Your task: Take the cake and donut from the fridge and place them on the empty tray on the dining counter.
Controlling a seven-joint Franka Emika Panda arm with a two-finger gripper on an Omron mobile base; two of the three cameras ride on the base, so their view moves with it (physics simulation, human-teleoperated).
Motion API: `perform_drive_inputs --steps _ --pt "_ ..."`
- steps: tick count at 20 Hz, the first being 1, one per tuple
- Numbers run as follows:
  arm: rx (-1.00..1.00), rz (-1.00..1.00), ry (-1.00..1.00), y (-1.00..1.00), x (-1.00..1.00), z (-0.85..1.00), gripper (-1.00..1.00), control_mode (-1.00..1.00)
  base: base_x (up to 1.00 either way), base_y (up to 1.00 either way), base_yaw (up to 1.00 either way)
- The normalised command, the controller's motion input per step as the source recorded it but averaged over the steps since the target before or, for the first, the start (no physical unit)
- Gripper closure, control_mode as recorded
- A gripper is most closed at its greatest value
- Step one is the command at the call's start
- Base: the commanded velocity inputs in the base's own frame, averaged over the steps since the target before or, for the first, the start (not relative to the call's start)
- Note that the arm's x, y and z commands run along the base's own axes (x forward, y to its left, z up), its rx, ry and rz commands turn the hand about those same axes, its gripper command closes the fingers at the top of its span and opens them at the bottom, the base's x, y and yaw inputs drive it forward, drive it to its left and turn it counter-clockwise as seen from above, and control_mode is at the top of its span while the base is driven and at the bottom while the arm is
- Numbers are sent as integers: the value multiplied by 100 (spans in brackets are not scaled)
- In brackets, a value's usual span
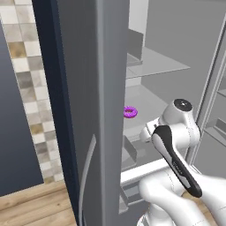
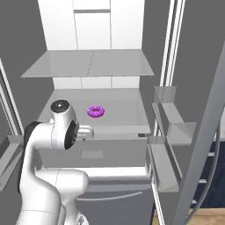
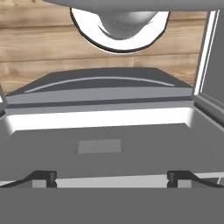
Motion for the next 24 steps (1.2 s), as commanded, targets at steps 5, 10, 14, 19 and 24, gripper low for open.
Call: perform_drive_inputs --steps 5,10,14,19,24 --pt "1 -6 -2 -22 0 36 -100 -100 0 0 0" --pt "8 -13 -2 -27 0 25 -100 -100 0 0 0" --pt "13 -9 -10 -4 11 14 -100 -100 0 0 0" --pt "8 -6 -21 -3 27 10 -100 -100 0 0 0" --pt "4 -7 -7 -18 12 22 -100 -100 0 0 0"
